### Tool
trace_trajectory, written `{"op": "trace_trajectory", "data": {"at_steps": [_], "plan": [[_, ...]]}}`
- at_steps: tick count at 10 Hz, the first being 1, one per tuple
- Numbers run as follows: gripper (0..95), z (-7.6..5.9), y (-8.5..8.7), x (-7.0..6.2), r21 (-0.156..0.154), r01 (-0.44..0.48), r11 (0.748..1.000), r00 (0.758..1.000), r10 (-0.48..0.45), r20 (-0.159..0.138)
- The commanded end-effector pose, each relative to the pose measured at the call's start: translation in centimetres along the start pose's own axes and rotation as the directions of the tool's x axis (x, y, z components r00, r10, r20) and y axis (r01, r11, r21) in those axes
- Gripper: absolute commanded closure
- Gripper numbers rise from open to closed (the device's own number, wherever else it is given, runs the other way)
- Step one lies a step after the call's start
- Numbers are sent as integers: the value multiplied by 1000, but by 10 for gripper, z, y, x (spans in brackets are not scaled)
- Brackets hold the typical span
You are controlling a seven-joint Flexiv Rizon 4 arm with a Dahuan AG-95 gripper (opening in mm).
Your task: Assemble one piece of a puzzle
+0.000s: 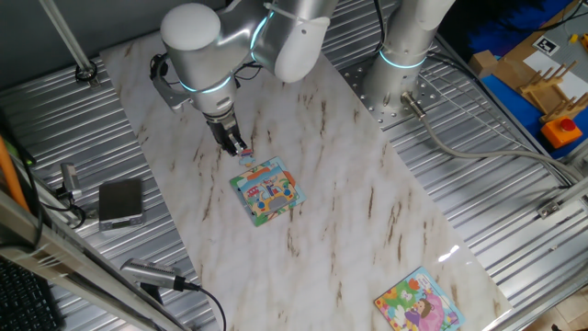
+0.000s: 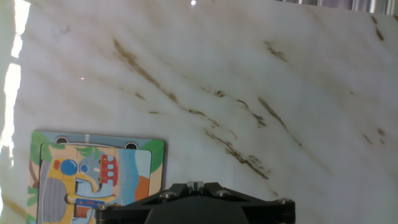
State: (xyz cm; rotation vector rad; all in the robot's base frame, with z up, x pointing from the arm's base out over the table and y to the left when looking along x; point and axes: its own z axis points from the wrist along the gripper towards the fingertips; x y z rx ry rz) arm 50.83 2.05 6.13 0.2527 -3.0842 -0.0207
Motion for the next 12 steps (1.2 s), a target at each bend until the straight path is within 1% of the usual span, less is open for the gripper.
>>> {"op": "trace_trajectory", "data": {"at_steps": [1, 4, 6, 7, 8, 9, 10, 11, 12], "plan": [[950, 0, 0, 1, 0, 18, 1000, 1000, -18, -2], [950, 0, 0, 1, -11, 118, 993, 993, -118, -7], [950, 0, 0, 1, -16, 198, 980, 980, -198, -7], [950, 0, 0, 1, -19, 231, 973, 973, -232, -17], [950, 0, 0, 1, -20, 243, 970, 969, -244, -26], [950, 0, 0, 1, -22, 257, 966, 966, -258, -23], [950, 1, 2, -1, -35, 288, 957, 957, -289, -13], [950, 6, 6, -5, -62, 335, 940, 942, -335, 4], [760, 10, 10, -8, -75, 374, 925, 927, -374, 14]]}}
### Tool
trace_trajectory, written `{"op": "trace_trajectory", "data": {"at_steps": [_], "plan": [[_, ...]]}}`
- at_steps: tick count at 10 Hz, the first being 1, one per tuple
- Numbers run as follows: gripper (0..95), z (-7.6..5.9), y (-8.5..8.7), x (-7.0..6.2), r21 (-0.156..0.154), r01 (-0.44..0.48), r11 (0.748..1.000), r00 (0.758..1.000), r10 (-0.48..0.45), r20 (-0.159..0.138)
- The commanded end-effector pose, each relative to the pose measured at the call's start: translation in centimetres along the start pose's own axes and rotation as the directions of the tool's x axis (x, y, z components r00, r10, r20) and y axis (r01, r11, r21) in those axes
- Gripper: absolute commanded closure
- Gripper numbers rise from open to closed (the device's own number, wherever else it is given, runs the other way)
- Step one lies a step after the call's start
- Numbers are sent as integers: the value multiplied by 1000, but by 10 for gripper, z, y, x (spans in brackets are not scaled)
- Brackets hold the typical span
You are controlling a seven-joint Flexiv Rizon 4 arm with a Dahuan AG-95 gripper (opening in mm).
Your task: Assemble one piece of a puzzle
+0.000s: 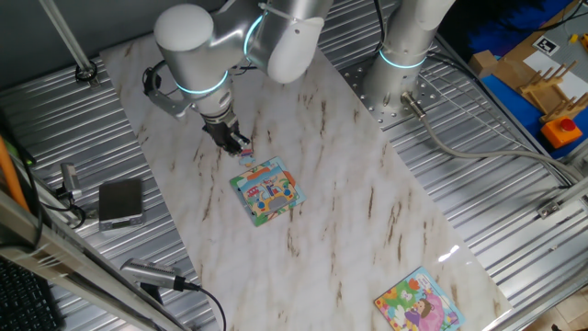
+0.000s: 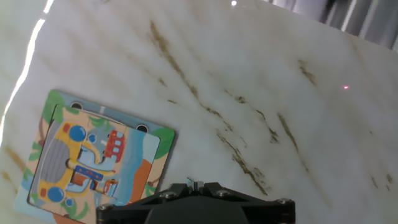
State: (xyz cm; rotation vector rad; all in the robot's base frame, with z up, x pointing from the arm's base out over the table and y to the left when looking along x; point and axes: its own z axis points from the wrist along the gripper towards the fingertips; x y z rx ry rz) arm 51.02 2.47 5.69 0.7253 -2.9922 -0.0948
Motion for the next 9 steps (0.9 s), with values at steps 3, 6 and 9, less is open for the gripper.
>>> {"op": "trace_trajectory", "data": {"at_steps": [3, 6, 9], "plan": [[760, 14, 18, -17, -32, 183, 983, 983, -183, 3], [570, 22, 43, -27, -17, 373, 928, 928, -373, -10], [570, 34, 56, -16, 0, 460, 888, 887, -460, -30]]}}
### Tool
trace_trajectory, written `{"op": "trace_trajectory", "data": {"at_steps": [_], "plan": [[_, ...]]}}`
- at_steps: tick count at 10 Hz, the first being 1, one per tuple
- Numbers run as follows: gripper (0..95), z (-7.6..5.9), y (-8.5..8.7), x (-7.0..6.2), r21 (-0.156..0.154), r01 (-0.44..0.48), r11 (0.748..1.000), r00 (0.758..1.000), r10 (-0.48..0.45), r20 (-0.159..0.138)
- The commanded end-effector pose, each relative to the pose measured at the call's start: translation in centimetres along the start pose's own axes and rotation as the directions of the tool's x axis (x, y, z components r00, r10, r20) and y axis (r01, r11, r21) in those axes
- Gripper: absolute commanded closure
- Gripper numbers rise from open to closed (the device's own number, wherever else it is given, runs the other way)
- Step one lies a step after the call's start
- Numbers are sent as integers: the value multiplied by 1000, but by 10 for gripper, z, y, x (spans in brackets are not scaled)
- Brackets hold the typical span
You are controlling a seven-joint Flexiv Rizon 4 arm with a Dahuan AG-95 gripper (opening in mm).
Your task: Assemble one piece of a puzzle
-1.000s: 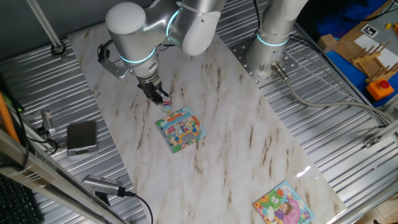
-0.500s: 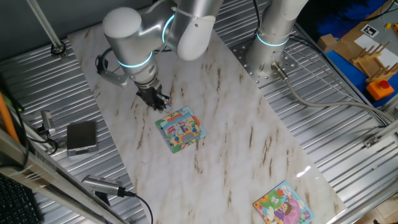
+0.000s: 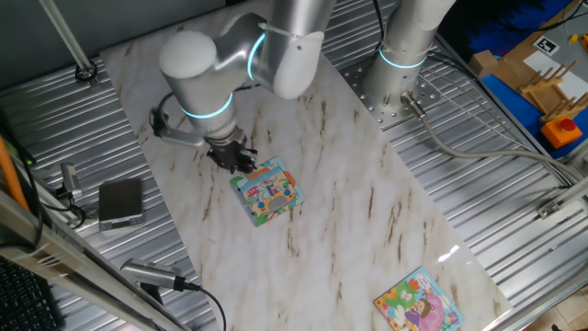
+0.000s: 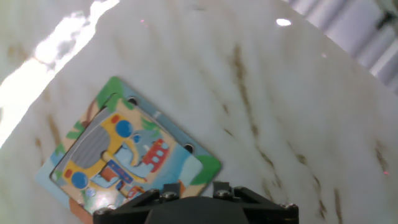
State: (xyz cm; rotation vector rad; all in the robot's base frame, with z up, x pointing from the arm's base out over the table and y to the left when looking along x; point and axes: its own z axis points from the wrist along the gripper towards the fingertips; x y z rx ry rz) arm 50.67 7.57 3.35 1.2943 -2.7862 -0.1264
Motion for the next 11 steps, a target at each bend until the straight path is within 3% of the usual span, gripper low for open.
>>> {"op": "trace_trajectory", "data": {"at_steps": [1, 4, 9, 11], "plan": [[760, 8, 15, 6, 20, 113, 993, 993, -113, -28], [760, 3, 13, 17, 27, 135, 991, 990, -133, -40], [760, 3, 12, 21, 30, 139, 990, 990, -138, -40], [760, 3, 12, 21, 41, 122, 992, 991, -119, -62]]}}
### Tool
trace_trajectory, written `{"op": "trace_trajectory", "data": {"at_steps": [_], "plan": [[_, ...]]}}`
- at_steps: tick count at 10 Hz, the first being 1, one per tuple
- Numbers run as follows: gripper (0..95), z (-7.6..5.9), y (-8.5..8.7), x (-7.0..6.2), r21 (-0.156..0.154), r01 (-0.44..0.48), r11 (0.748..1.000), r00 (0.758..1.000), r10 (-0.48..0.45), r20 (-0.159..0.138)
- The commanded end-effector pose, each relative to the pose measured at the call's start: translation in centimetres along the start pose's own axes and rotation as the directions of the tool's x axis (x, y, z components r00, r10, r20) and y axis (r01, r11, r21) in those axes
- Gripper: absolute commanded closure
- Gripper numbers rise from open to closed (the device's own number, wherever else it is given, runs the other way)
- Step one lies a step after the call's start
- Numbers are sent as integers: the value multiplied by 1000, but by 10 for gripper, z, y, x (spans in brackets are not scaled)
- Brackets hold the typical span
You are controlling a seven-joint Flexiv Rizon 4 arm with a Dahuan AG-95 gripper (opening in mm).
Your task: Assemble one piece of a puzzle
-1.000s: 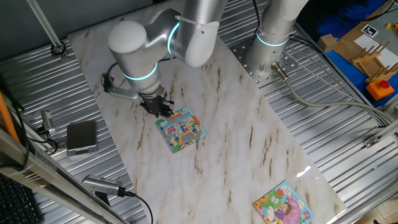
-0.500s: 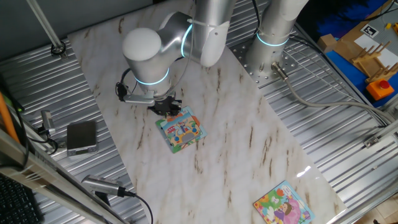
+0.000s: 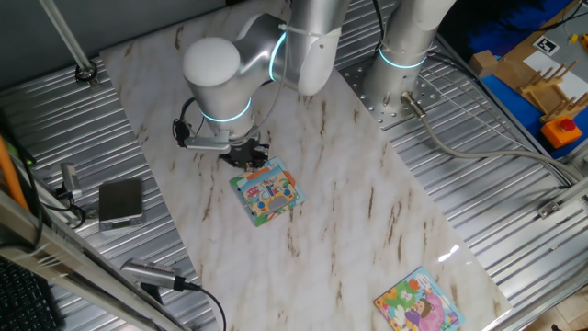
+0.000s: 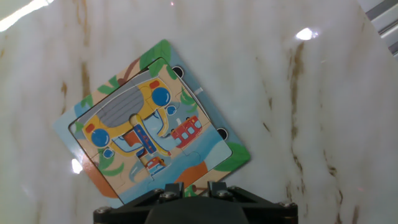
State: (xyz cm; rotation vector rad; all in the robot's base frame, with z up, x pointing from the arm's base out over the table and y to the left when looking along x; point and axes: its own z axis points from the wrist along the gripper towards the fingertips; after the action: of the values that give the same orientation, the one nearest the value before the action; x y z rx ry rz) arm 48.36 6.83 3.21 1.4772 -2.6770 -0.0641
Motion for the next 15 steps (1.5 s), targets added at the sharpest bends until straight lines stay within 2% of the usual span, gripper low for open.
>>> {"op": "trace_trajectory", "data": {"at_steps": [1, 8, 11, 14, 15], "plan": [[760, 0, 0, 1, 30, -5, 1000, 999, 6, -42], [760, 0, 0, 1, 30, -36, 999, 999, 37, -28], [760, 0, 0, 1, 35, 68, 997, 998, -67, -20], [760, -1, -2, 8, 38, 110, 993, 994, -109, -19], [570, -1, -3, 10, 36, 124, 992, 992, -123, -21]]}}
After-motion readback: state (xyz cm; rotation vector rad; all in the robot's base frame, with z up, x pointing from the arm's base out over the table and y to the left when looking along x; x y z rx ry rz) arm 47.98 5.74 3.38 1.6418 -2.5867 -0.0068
